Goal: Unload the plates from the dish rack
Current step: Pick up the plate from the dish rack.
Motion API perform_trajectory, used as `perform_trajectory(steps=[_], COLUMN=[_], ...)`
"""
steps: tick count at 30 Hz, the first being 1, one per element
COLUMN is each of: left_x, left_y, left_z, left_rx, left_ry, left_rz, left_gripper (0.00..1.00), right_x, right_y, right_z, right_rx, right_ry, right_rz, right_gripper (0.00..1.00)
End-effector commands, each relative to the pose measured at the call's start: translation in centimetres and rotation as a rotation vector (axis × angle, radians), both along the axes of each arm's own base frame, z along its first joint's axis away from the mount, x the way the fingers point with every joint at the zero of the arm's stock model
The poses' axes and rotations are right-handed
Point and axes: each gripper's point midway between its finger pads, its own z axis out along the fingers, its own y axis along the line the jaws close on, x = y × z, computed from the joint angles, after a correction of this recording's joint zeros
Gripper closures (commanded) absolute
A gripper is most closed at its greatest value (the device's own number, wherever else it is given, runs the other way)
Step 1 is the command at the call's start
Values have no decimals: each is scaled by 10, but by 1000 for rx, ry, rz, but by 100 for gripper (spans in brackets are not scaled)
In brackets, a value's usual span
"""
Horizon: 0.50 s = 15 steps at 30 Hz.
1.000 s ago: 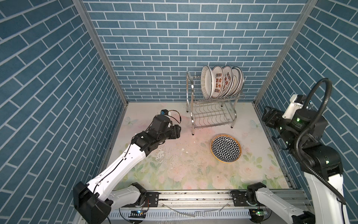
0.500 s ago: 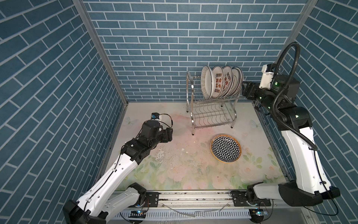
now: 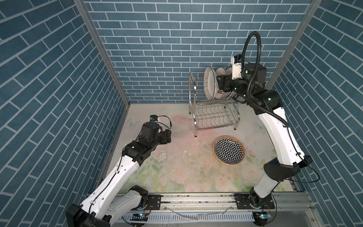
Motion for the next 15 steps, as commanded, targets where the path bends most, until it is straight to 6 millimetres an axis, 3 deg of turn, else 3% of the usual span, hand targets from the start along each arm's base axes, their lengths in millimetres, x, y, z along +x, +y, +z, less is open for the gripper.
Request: perform_trajectory(steps=[1, 8, 15], left_x=[0, -4, -3], left_y=[4, 7, 6], left_z=[-2, -10, -19], left_rx=[-7, -6, -28], left_ry=[-4, 20, 32], left_rz=[10, 19, 24], left_gripper=[19, 19, 19], right_x=[3, 14, 28], right_y=[0, 21, 38], right_z=[-1, -14, -31], right_rx=[-105, -154, -207], right_ry=[-28, -57, -67], right_rz=[-69, -174, -242], right_gripper=[28, 35, 35])
